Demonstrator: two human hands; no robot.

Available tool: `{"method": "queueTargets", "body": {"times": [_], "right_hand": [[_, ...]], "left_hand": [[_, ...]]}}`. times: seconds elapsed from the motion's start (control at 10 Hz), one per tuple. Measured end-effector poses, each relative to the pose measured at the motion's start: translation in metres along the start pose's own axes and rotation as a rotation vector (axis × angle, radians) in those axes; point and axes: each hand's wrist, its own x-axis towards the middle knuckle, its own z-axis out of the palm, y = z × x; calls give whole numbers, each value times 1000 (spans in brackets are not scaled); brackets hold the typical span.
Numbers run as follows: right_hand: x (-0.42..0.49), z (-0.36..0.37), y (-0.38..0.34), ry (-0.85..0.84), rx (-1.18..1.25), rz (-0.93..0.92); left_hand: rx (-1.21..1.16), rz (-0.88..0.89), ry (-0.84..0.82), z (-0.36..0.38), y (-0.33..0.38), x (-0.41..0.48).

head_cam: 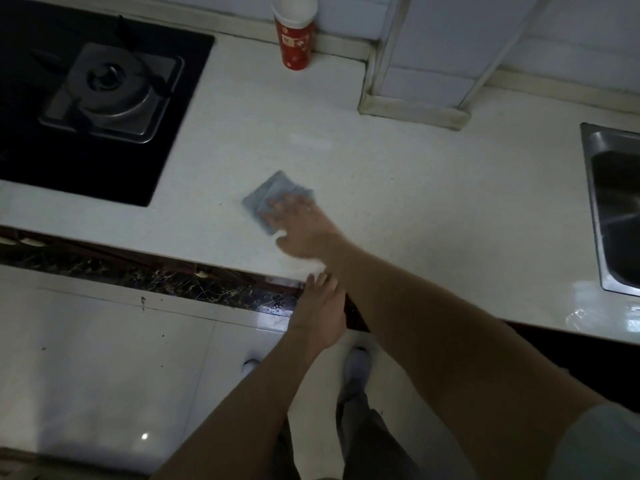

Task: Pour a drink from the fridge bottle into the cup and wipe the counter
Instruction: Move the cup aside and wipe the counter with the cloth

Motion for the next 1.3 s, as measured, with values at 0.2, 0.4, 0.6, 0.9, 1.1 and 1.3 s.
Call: {"method": "queueTargets", "body": {"times": [0.2, 0.4, 0.6, 0.9, 1.1, 1.3], "right_hand": [[-17, -9, 134, 47, 116, 334], [-148, 25, 220, 123, 169, 661], [-294, 63, 268, 90, 249, 1160], [-235, 53, 251, 84, 502, 1340], [-153, 26, 174, 71, 246, 591], [-182, 52, 160, 234, 178, 61]], "left_hand": [[-60, -98, -17, -21, 23, 5], [19, -161, 6, -13, 35, 11], [-32, -52, 74, -4, 73, 24], [15, 120, -49, 5, 155, 45], [126, 68, -61, 7, 173, 56], [246, -9, -78, 7, 186, 61]]}}
